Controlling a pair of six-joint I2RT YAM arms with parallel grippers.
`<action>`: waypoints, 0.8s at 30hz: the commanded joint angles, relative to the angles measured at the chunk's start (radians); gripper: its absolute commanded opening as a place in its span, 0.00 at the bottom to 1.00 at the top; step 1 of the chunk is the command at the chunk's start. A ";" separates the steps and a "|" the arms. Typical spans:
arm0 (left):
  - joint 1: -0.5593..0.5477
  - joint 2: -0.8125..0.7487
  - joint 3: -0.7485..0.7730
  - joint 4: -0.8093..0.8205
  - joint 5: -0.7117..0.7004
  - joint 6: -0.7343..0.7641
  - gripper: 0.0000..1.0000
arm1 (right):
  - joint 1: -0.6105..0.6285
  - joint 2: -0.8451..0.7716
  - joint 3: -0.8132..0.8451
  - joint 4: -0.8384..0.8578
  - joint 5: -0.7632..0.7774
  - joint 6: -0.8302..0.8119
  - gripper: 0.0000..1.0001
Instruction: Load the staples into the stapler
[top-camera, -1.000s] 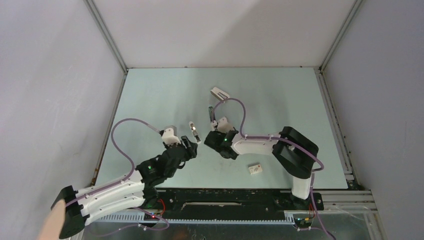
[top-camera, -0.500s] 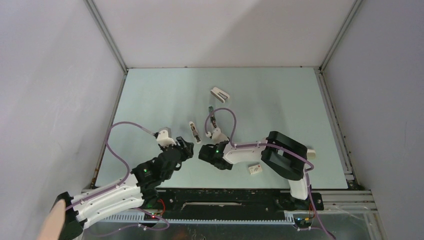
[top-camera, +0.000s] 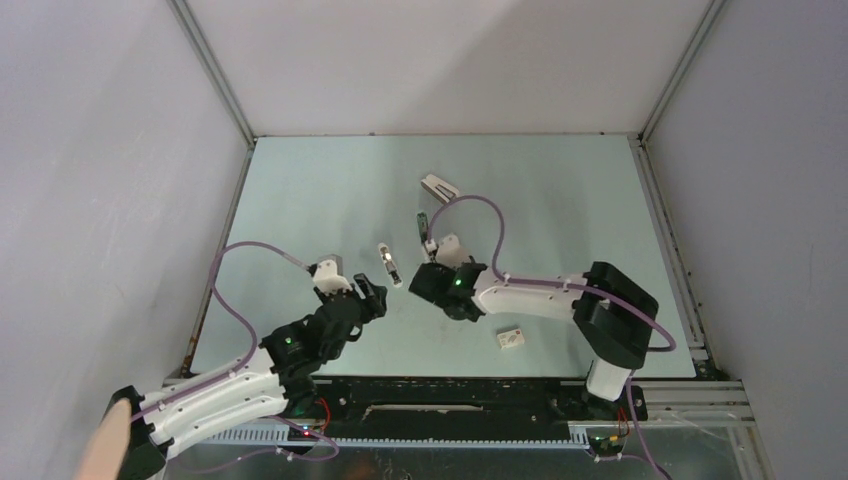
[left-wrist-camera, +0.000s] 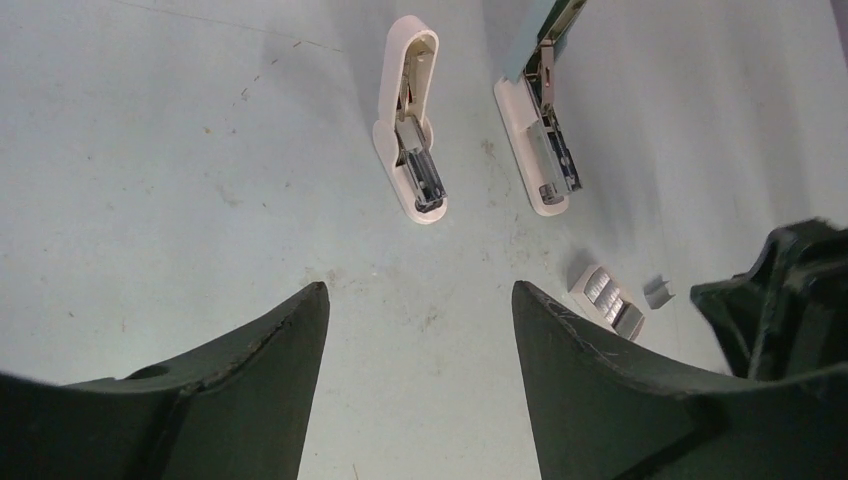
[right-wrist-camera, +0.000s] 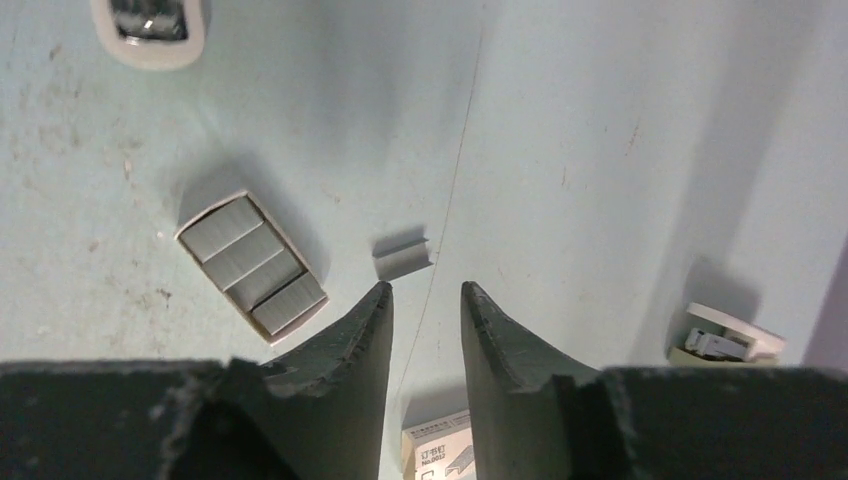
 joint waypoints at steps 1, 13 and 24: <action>0.007 0.015 0.069 -0.014 -0.023 0.062 0.73 | -0.093 -0.090 -0.033 0.066 -0.141 0.019 0.37; 0.011 0.051 0.147 -0.043 -0.011 0.232 0.91 | -0.247 -0.135 -0.079 0.120 -0.421 0.278 0.51; 0.012 0.042 0.138 -0.050 -0.050 0.335 1.00 | -0.297 -0.034 -0.079 0.098 -0.486 0.477 0.43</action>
